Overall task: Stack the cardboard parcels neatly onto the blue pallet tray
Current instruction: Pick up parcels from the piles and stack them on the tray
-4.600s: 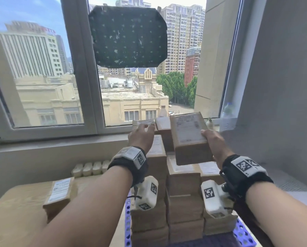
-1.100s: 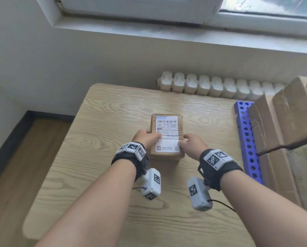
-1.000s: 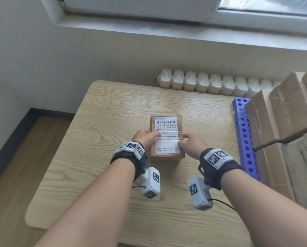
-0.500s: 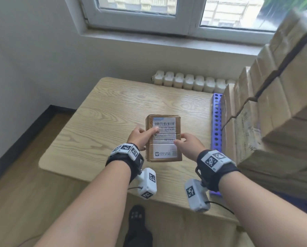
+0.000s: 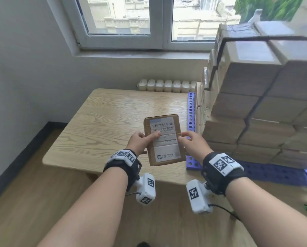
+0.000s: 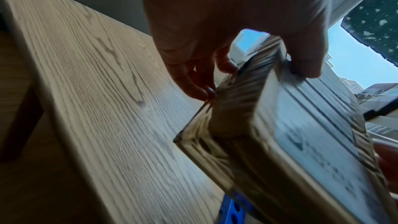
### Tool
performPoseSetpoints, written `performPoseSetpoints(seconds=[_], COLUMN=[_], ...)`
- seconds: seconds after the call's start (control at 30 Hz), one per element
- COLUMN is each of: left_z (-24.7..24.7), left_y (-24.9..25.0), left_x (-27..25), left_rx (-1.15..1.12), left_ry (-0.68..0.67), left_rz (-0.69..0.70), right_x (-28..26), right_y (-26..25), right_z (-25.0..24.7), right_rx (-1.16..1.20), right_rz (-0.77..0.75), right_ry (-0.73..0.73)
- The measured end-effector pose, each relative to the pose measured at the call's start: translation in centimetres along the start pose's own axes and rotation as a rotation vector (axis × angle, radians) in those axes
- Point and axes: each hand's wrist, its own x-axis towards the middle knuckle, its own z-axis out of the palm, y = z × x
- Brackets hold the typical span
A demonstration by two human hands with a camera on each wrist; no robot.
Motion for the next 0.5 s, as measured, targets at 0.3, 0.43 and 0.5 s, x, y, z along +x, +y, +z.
performPoseSetpoints(seconds=[0.3,0.43,0.5], left_z=[1.6,2.6,3.0], left_y=[3.3,6.5,8.7], left_x=[-3.2,-4.7,-6.1], left_rx=[-0.151,-0.154,-0.112], left_ry=[-0.196,-0.272,-0.292], left_rz=[0.136,0.243,0.310], right_x=[-5.6,-7.9,-9.3], right_y=[-1.0,-2.4,-3.2], right_z=[-3.5,-5.4,-6.7], right_rx=[0.334,0.452,0.527], right_rz=[-0.103,-0.202,-0.255], right_ry=[0.197,0.251,0.266])
